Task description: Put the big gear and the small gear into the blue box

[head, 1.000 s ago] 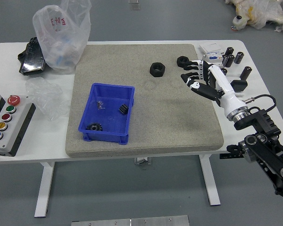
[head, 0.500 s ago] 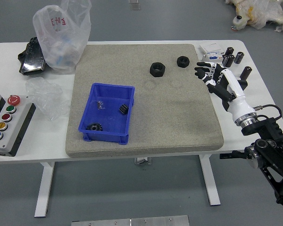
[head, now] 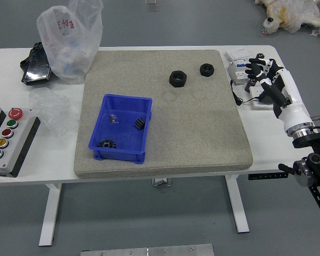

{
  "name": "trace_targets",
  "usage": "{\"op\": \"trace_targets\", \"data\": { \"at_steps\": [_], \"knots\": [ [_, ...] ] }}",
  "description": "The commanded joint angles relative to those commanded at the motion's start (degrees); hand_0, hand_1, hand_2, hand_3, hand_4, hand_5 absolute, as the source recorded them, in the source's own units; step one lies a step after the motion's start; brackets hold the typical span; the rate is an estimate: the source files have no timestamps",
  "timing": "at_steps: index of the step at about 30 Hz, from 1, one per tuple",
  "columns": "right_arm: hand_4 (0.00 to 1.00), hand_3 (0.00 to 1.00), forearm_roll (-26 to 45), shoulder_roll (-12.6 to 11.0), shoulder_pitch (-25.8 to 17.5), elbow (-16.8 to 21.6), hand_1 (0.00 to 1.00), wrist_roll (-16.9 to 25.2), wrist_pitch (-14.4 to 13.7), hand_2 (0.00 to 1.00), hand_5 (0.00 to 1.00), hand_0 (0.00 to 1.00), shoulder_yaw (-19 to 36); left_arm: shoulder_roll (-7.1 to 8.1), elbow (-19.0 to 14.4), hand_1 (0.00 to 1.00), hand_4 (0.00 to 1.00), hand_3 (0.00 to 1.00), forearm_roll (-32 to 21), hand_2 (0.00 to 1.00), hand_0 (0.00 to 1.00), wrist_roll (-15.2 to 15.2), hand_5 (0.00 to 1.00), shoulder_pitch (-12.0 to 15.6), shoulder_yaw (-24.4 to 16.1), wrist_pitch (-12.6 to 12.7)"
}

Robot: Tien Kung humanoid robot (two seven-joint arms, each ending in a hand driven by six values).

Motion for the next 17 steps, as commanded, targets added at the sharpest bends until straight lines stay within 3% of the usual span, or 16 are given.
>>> {"op": "trace_targets", "data": {
  "at_steps": [17],
  "knots": [
    [0.859, 0.67, -0.01, -0.03, -1.13, 1.28, 0.661, -0.03, -0.15, 0.701, 0.608, 0.661, 2.91, 0.26, 0.05, 0.587, 0.732, 0.651, -1.36, 0.572, 0.667, -0.55, 0.372, -0.74, 1.13, 0.28]
  ]
}}
